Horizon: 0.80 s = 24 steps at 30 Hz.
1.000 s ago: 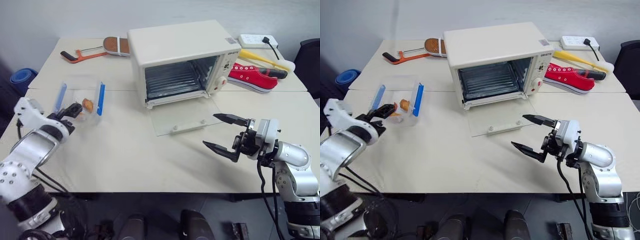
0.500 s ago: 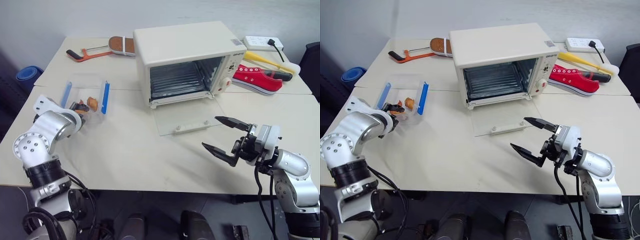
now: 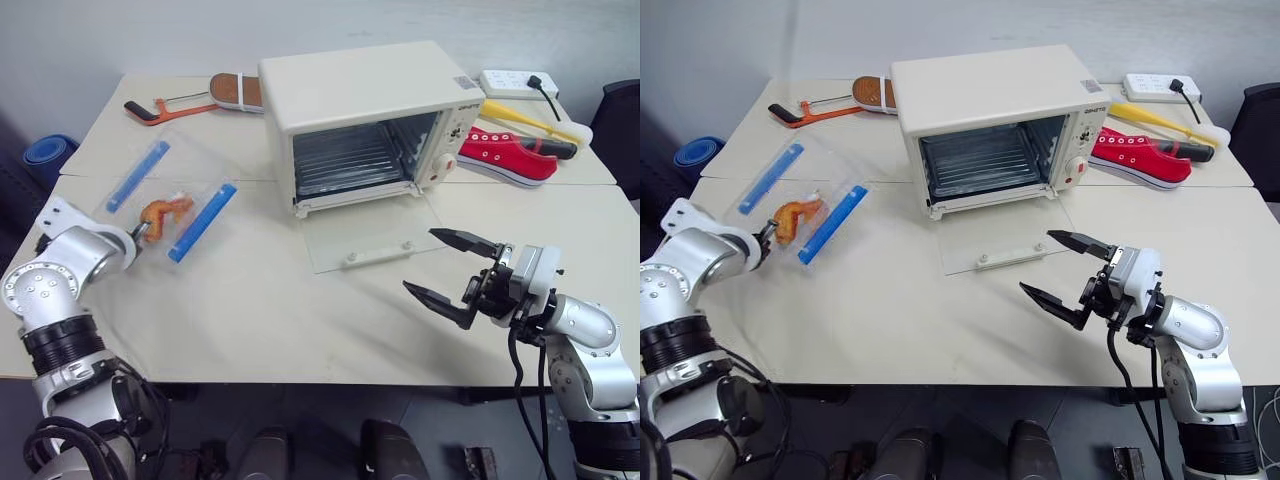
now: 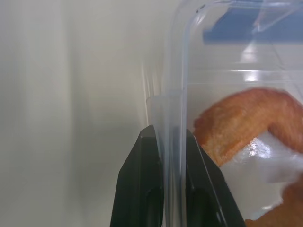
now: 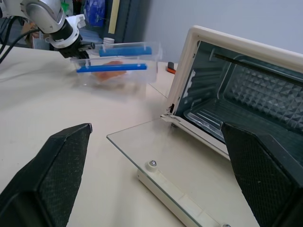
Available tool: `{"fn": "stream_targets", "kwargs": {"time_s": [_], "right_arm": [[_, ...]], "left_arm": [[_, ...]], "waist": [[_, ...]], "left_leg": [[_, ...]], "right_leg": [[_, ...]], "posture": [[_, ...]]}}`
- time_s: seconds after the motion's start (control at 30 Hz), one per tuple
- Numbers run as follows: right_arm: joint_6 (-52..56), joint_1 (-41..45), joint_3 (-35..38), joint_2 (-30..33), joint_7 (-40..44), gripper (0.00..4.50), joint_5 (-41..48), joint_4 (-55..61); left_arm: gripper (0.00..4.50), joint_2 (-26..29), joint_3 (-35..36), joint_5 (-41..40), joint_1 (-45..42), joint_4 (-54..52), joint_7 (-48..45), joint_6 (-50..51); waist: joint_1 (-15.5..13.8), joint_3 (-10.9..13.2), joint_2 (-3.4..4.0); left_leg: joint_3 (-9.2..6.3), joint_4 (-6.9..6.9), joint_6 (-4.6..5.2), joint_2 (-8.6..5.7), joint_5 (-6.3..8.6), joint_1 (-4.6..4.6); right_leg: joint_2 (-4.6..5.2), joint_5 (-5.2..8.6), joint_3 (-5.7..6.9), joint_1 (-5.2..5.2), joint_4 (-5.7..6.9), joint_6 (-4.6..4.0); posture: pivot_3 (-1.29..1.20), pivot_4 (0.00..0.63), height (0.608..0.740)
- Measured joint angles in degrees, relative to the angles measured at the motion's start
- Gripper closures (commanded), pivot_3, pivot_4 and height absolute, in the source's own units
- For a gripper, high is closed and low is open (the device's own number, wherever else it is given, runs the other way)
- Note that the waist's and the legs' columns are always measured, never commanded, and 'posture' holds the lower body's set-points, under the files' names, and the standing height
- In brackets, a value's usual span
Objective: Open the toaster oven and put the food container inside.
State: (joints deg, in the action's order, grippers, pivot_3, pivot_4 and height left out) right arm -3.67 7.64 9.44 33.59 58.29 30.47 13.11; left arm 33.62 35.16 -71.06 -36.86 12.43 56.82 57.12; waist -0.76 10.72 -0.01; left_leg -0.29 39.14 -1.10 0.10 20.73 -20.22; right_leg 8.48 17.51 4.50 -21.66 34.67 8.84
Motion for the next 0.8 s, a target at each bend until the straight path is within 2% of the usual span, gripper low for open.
{"fn": "stream_targets", "kwargs": {"time_s": [0.1,0.27,0.37,0.57,0.67,0.8], "right_arm": [[-0.01,-0.07,0.09,0.01,0.10,0.00,0.00,-0.35],[0.17,-0.43,1.11,1.22,0.64,0.00,0.22,-0.96],[0.18,-1.93,2.82,2.21,0.82,0.00,0.24,-1.75],[0.18,-4.11,4.16,2.28,0.56,0.00,0.16,-2.00],[0.27,-6.14,5.40,2.42,-0.79,0.00,-0.05,-1.41],[1.31,-10.96,7.78,2.45,-3.32,0.00,-0.13,2.55]], "left_arm": [[4.49,6.28,0.14,0.96,1.02,0.00,-4.18,4.66],[4.49,20.68,-7.09,1.38,-0.13,-0.69,-20.40,20.45],[4.49,23.26,-11.20,1.33,-2.01,-2.83,-28.34,28.08],[4.49,19.13,-18.41,-1.78,-5.38,-7.87,-36.37,35.67],[4.49,12.39,-19.78,-2.50,-9.61,-9.01,-35.09,35.88],[4.49,-1.57,-19.97,-1.18,-14.90,-9.29,-29.03,35.88]], "waist": [[0.35,0.00,-0.03],[0.08,0.03,-0.09],[-0.37,0.03,-0.08],[-0.35,0.04,-0.09],[-0.71,0.04,-0.10],[-0.76,0.06,-0.15]], "left_leg": [[0.00,-0.02,-0.01,0.01,0.00,-0.01],[-0.02,-0.02,0.00,-0.05,0.00,-0.04],[-0.02,-0.04,0.00,-0.04,0.00,-0.03],[0.01,-0.03,-0.01,0.00,0.00,-0.04],[-0.03,0.01,-0.01,-0.01,0.00,-0.06],[-0.01,0.02,0.01,-0.08,-0.01,-0.09]], "right_leg": [[-0.01,0.00,-0.01,-0.03,0.01,0.00],[0.01,0.00,-0.01,-0.02,0.03,0.00],[0.02,0.00,-0.02,-0.02,0.03,-0.01],[0.01,0.00,-0.04,-0.03,0.02,-0.01],[0.02,0.00,-0.02,-0.01,0.02,-0.01],[0.06,0.00,-0.03,0.00,0.00,0.01]], "posture": [[0.00,0.150,0.740],[0.00,0.150,0.740],[0.00,0.150,0.740],[0.00,0.150,0.740],[0.00,0.150,0.740],[0.00,0.150,0.740]]}}
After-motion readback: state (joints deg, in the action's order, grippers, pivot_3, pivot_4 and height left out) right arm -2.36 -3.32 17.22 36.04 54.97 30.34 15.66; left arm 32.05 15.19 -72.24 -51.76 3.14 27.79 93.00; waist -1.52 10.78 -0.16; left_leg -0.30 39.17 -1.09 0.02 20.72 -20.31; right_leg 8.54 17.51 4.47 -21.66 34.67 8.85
